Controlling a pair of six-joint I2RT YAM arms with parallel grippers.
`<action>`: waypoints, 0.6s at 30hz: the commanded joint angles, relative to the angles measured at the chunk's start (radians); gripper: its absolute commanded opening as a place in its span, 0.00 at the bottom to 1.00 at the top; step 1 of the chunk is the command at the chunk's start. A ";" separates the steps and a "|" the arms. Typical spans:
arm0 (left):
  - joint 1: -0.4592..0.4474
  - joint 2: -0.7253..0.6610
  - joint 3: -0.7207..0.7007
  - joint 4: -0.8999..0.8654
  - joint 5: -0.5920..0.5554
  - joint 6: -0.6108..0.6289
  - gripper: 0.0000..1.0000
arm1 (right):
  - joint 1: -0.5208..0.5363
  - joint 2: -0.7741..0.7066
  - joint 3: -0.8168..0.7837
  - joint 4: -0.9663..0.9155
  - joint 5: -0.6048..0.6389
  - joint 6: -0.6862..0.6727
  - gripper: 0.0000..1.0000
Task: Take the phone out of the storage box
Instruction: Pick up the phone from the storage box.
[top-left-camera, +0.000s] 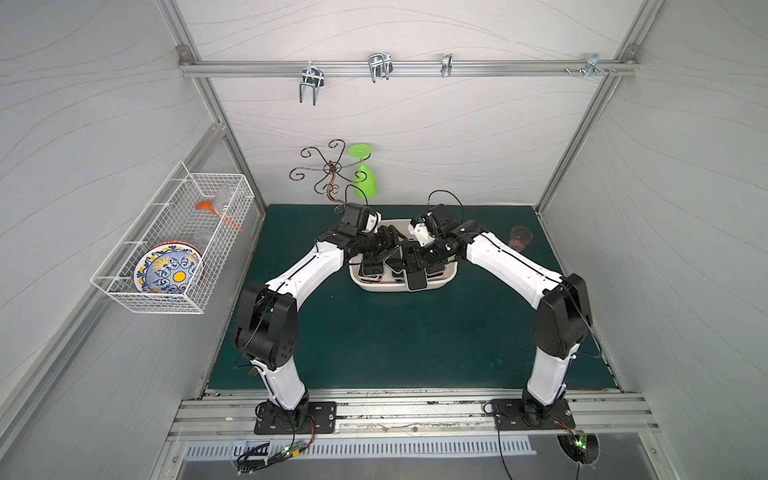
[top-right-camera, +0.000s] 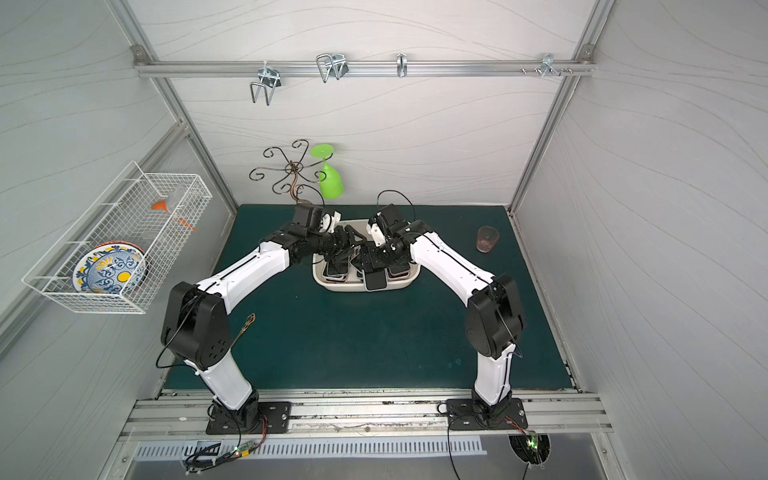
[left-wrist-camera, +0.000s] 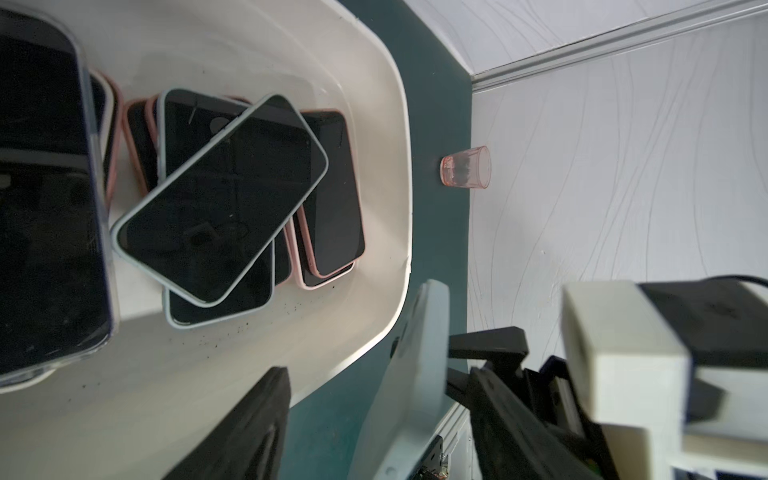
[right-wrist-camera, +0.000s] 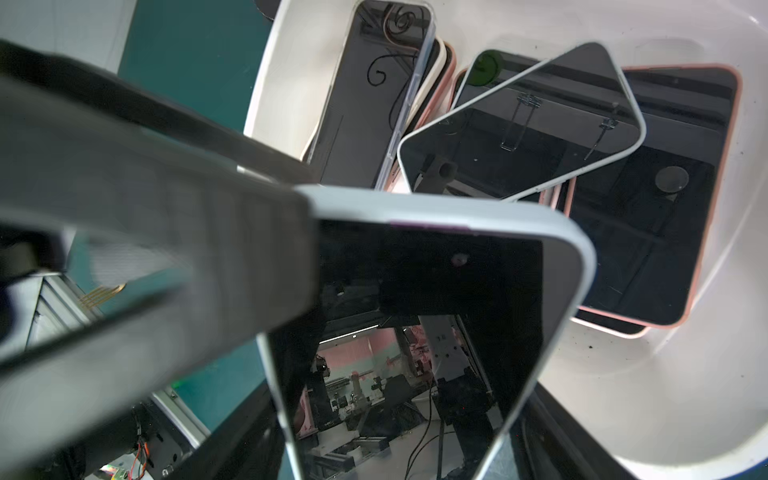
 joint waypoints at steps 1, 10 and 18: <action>-0.007 0.010 0.041 -0.003 -0.017 0.022 0.67 | 0.004 -0.063 0.013 -0.001 -0.037 -0.013 0.02; -0.027 0.011 0.031 0.005 0.017 0.032 0.42 | 0.005 -0.020 0.059 -0.038 -0.074 -0.010 0.03; -0.029 -0.009 -0.012 0.027 0.061 0.027 0.22 | -0.002 0.017 0.091 -0.048 -0.110 0.003 0.03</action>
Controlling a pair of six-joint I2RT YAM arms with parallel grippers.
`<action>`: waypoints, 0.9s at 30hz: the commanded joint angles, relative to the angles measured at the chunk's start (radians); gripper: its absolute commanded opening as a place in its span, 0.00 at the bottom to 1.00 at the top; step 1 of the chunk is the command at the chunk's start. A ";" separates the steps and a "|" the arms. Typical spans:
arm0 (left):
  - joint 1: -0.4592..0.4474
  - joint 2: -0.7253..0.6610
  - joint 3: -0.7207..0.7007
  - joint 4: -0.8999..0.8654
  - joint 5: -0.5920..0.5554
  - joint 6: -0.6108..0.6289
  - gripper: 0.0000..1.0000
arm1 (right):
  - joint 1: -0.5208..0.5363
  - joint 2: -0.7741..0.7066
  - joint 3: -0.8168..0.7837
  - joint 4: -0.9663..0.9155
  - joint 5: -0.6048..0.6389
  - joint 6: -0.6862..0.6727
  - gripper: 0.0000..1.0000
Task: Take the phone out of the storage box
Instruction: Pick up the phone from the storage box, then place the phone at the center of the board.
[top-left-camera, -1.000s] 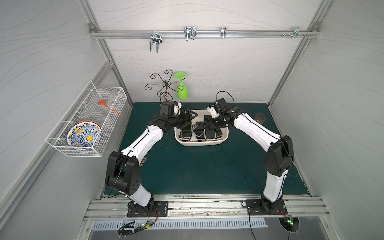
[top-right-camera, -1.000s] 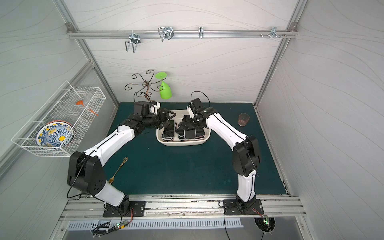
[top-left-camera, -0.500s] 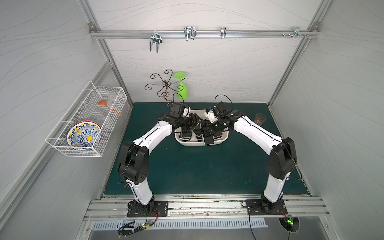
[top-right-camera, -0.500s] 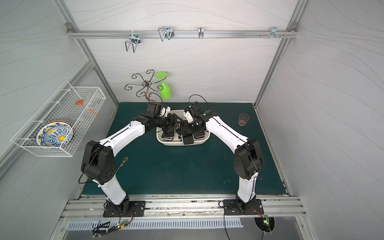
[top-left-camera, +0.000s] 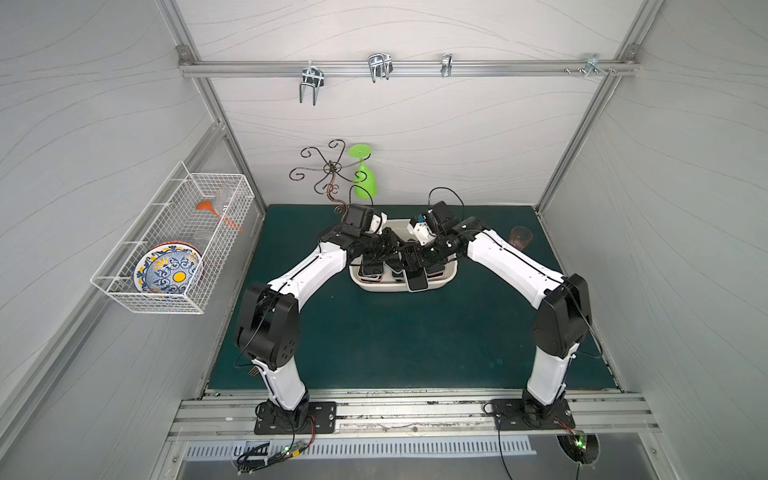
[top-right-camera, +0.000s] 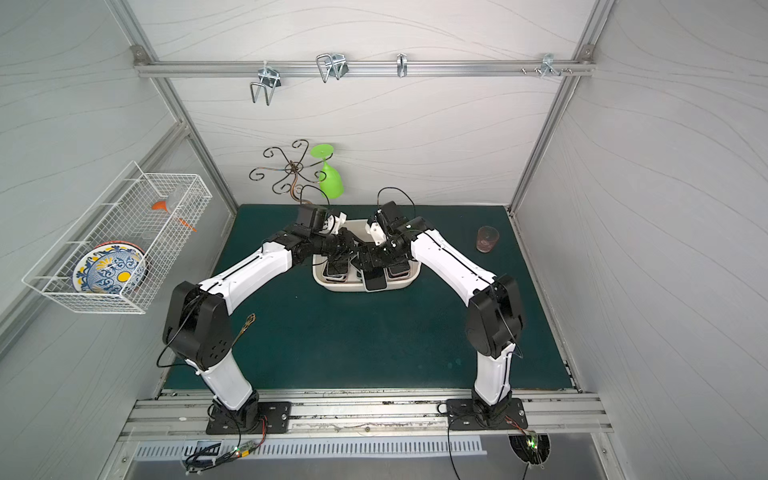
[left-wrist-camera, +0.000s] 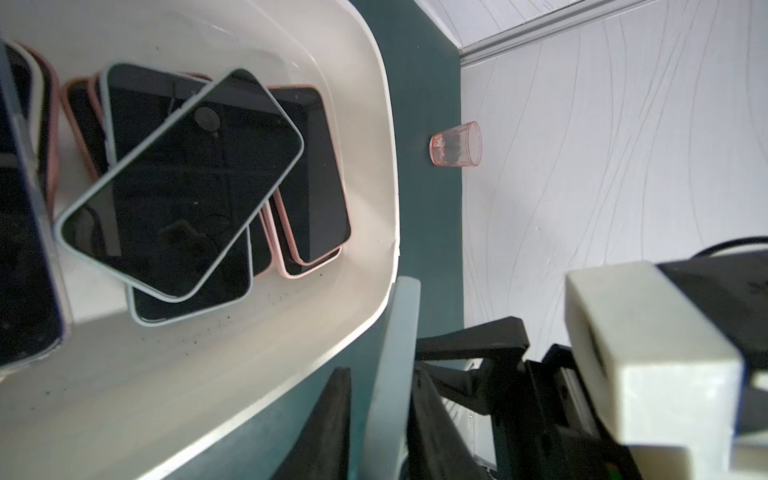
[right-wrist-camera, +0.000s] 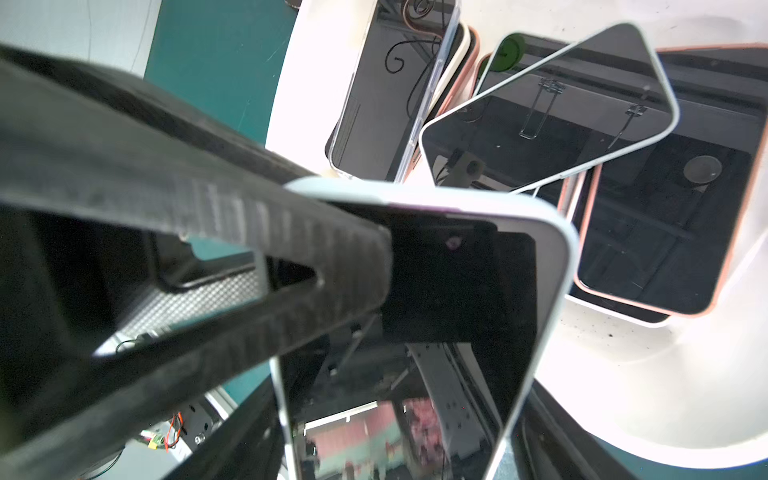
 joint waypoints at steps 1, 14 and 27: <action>-0.003 -0.012 -0.018 0.012 0.020 0.010 0.19 | -0.005 0.008 0.047 0.014 -0.055 0.002 0.03; 0.001 -0.040 -0.046 0.032 0.084 0.027 0.00 | -0.036 0.003 0.037 0.029 -0.133 0.009 0.85; 0.157 -0.146 -0.092 -0.013 0.270 0.136 0.00 | -0.155 -0.125 -0.085 0.114 -0.255 0.045 0.98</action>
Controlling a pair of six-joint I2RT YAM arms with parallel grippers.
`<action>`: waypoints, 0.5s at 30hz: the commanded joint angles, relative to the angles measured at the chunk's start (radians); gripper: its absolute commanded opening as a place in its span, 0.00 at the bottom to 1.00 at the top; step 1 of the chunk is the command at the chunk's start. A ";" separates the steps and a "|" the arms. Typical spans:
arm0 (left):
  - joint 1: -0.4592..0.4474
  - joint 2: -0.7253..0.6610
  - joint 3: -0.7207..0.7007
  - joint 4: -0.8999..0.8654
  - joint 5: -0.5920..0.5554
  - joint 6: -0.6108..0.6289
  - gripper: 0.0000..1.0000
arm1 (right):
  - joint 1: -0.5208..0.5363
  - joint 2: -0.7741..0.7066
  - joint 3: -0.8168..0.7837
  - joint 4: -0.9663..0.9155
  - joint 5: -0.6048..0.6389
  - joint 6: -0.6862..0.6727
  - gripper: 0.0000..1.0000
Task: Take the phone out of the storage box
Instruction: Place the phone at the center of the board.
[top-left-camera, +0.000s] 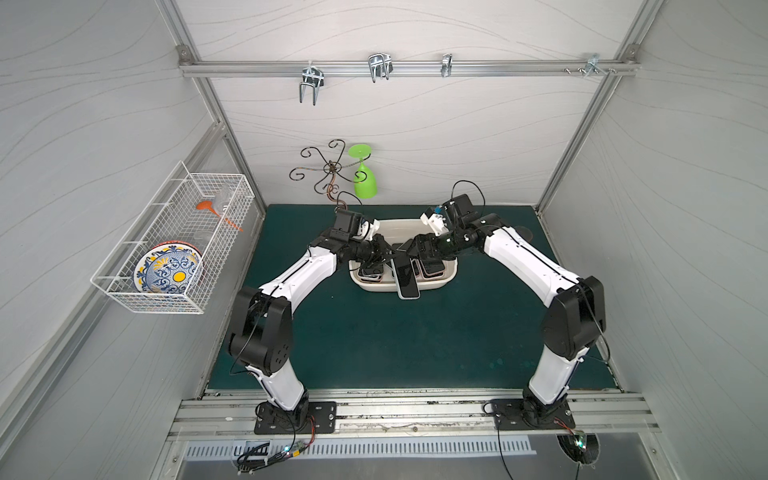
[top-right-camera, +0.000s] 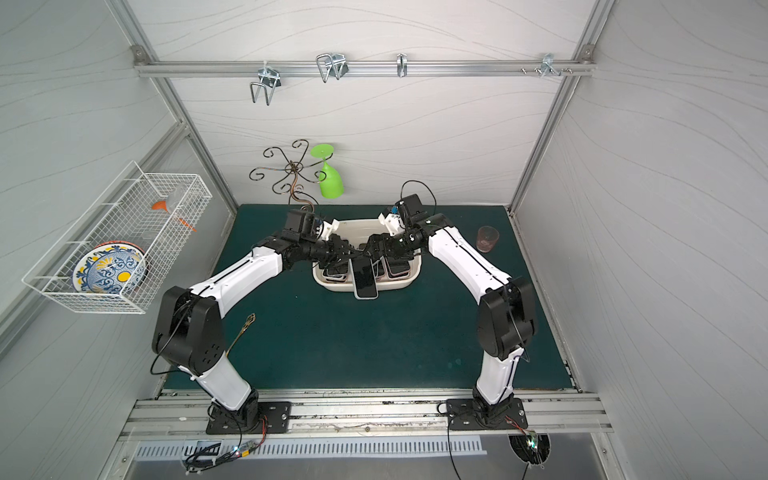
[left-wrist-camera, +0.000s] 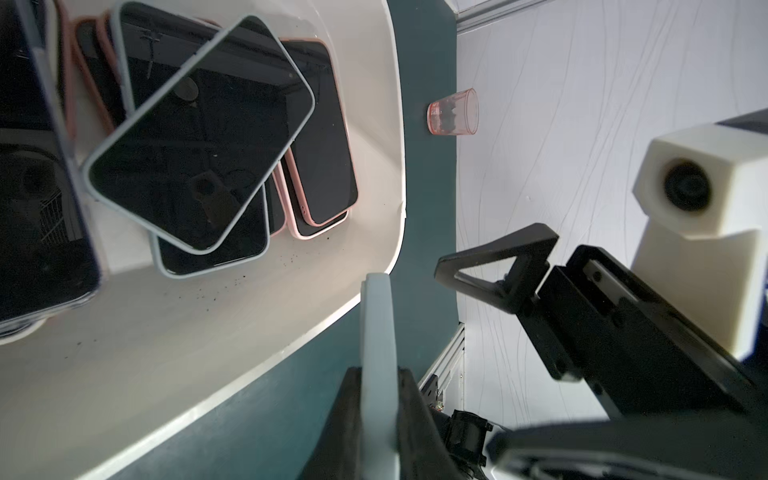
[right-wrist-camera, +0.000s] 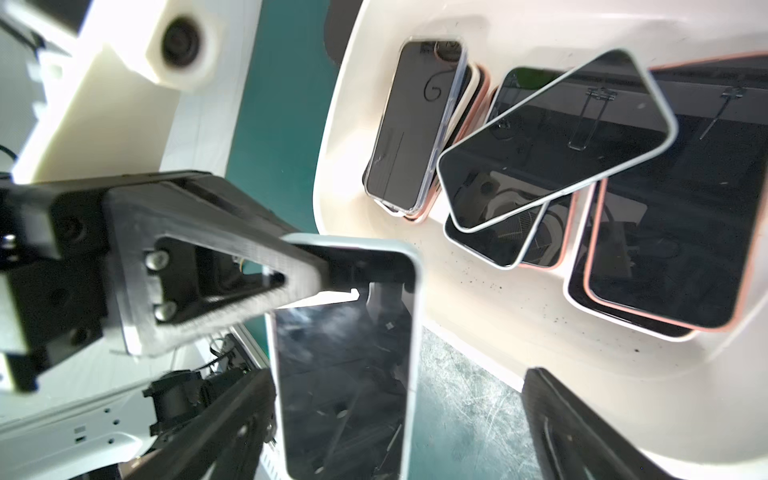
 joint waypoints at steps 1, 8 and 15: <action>0.097 -0.086 0.023 -0.042 0.147 0.106 0.00 | -0.025 -0.071 -0.027 0.028 -0.036 0.008 0.99; 0.332 -0.161 0.123 -0.455 0.017 0.505 0.00 | -0.041 -0.126 -0.106 0.033 -0.056 -0.008 0.98; 0.379 -0.028 0.224 -0.609 -0.080 0.711 0.00 | -0.041 -0.167 -0.161 0.016 -0.073 -0.038 0.99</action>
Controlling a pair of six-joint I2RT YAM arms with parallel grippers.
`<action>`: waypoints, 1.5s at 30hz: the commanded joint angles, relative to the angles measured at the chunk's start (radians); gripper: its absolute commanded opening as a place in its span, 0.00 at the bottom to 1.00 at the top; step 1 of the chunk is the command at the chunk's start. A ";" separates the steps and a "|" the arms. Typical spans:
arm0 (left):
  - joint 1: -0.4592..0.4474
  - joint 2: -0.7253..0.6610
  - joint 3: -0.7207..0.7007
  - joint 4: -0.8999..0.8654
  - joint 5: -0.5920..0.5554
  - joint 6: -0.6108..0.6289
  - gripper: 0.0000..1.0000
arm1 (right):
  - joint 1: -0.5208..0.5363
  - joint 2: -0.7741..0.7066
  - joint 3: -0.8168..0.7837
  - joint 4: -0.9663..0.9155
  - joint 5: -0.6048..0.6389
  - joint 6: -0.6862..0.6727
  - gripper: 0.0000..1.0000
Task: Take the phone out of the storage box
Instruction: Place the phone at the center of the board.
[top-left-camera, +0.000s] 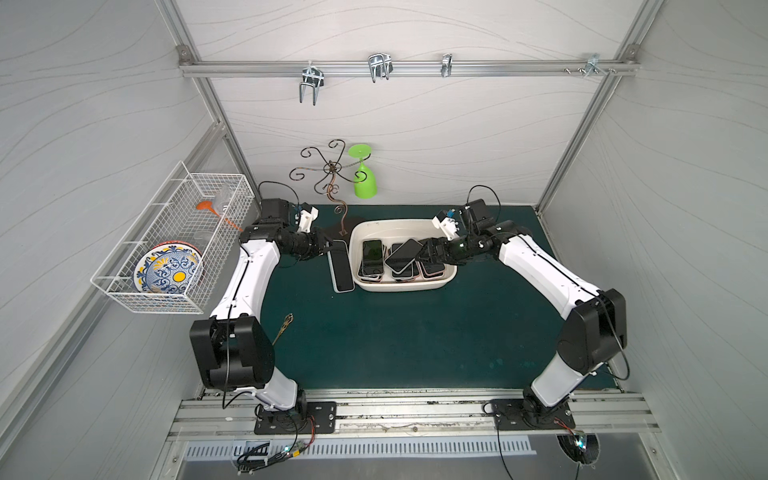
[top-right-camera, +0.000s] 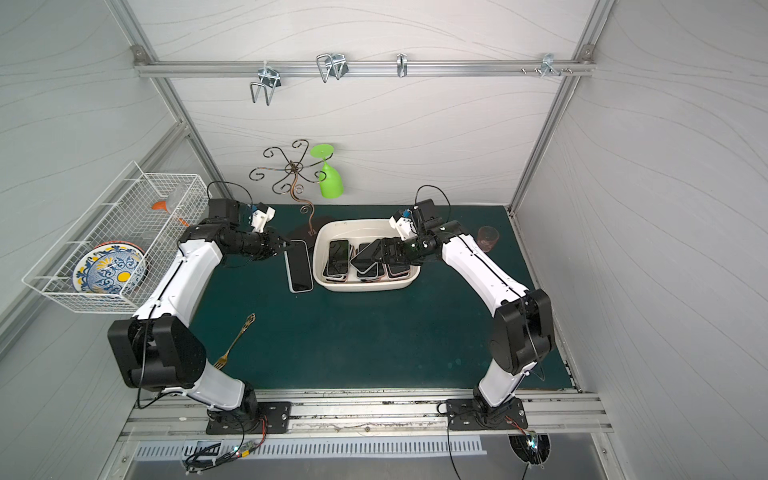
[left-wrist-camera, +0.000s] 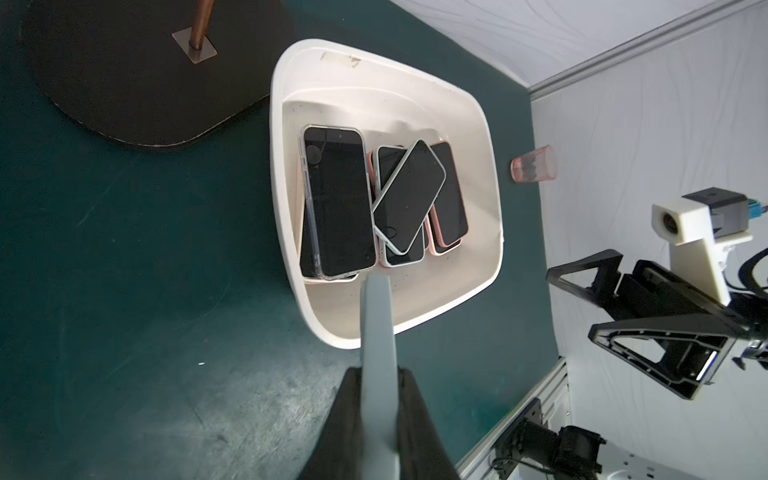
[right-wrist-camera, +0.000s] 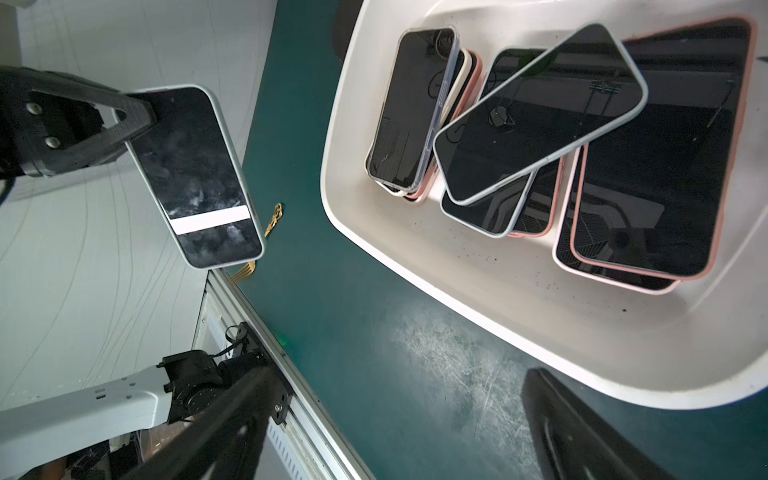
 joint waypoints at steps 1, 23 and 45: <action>-0.007 0.096 0.061 -0.091 -0.020 0.148 0.00 | 0.000 -0.053 -0.015 -0.019 -0.023 -0.039 0.99; 0.048 0.525 0.195 -0.039 0.044 0.172 0.00 | -0.023 0.035 -0.052 -0.023 -0.016 -0.086 0.98; 0.076 0.615 0.247 0.032 -0.007 0.055 0.36 | -0.023 0.076 -0.128 -0.008 0.006 -0.097 0.98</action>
